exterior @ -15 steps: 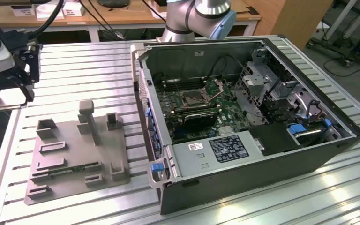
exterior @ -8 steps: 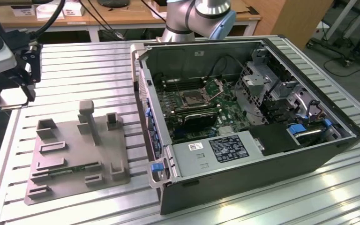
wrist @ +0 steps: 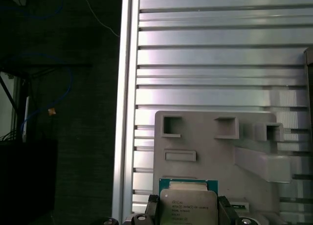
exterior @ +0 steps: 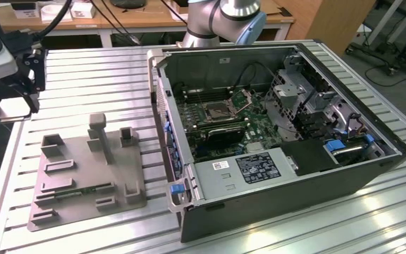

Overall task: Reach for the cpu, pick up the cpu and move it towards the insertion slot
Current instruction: 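Pick up the cpu and move it towards the insertion slot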

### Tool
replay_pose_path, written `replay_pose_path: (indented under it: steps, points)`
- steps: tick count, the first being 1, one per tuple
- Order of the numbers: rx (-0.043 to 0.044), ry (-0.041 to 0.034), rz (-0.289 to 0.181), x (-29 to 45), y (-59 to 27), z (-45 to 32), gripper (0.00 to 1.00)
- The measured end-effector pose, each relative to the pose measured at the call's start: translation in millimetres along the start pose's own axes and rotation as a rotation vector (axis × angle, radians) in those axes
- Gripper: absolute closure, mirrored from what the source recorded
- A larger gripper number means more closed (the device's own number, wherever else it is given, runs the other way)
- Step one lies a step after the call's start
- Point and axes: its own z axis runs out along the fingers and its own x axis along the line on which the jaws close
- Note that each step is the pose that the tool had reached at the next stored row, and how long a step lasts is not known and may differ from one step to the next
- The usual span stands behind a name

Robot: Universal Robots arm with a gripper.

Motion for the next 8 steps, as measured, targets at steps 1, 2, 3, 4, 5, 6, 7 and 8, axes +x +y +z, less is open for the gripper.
replay_pose_path:
  steps: [1, 2, 3, 4, 5, 6, 7, 8]
  points:
    - [0.0000, 0.0000, 0.000, 0.0, 0.1, -1.9, 0.45]
    - [0.0000, 0.0000, 0.000, 0.0, 0.3, -4.1, 0.45]
    - [0.0000, 0.0001, 0.000, 0.0, 0.4, -6.4, 0.45]
    - [0.0000, 0.0000, 0.000, 0.0, 0.6, -8.2, 0.45]
    - [-0.0001, -0.0001, 0.000, 0.0, 0.6, -8.6, 0.45]
    - [-0.0001, -0.0001, 0.000, 0.0, 0.6, -8.6, 0.45]
    - [-0.0002, -0.0003, 0.000, 0.0, 0.6, -8.6, 0.45]
    - [-0.0001, -0.0002, 0.000, 0.0, 0.6, -8.7, 0.45]
